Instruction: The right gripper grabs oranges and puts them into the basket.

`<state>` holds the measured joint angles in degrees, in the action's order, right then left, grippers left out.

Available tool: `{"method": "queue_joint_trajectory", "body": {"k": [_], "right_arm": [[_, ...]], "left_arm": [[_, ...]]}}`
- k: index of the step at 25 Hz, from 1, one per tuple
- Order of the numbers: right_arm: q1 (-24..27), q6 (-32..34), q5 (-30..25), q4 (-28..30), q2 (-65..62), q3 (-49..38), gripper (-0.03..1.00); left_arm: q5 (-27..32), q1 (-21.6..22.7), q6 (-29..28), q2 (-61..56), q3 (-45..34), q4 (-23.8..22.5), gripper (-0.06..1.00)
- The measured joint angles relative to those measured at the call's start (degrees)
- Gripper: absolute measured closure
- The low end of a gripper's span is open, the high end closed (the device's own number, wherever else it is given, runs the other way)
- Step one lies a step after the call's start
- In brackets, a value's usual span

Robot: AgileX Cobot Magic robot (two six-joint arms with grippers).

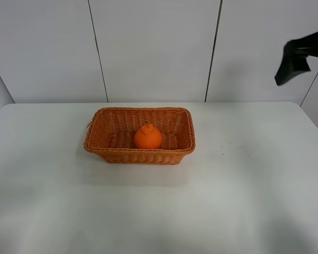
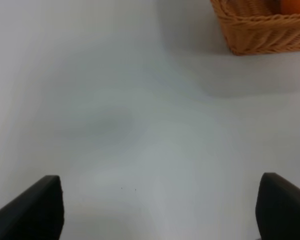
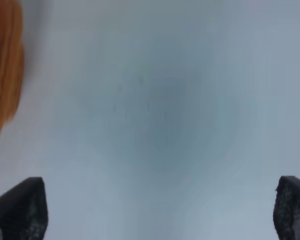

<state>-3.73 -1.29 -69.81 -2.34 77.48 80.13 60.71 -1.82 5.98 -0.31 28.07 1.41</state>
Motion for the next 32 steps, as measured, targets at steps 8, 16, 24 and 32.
{"method": "queue_joint_trajectory", "body": {"k": [8, 16, 24, 32], "right_arm": [[0.0, 0.0, 1.6, -0.4, -31.2, -31.0, 0.28], [0.0, 0.0, 9.9, -0.6, -60.1, -49.8, 0.28], [0.0, 0.4, 10.6, -0.2, -76.0, -51.6, 0.28], [0.0, 0.4, 10.6, 0.2, -77.8, -51.6, 0.28]], "left_arm": [[0.0, 0.0, 0.0, 0.0, 0.0, 0.0, 0.06], [0.0, 0.0, 0.0, 0.0, 0.0, 0.0, 0.06], [0.0, 0.0, 0.0, 0.0, 0.0, 0.0, 0.06], [0.0, 0.0, 0.0, 0.0, 0.0, 0.0, 0.06]]}}
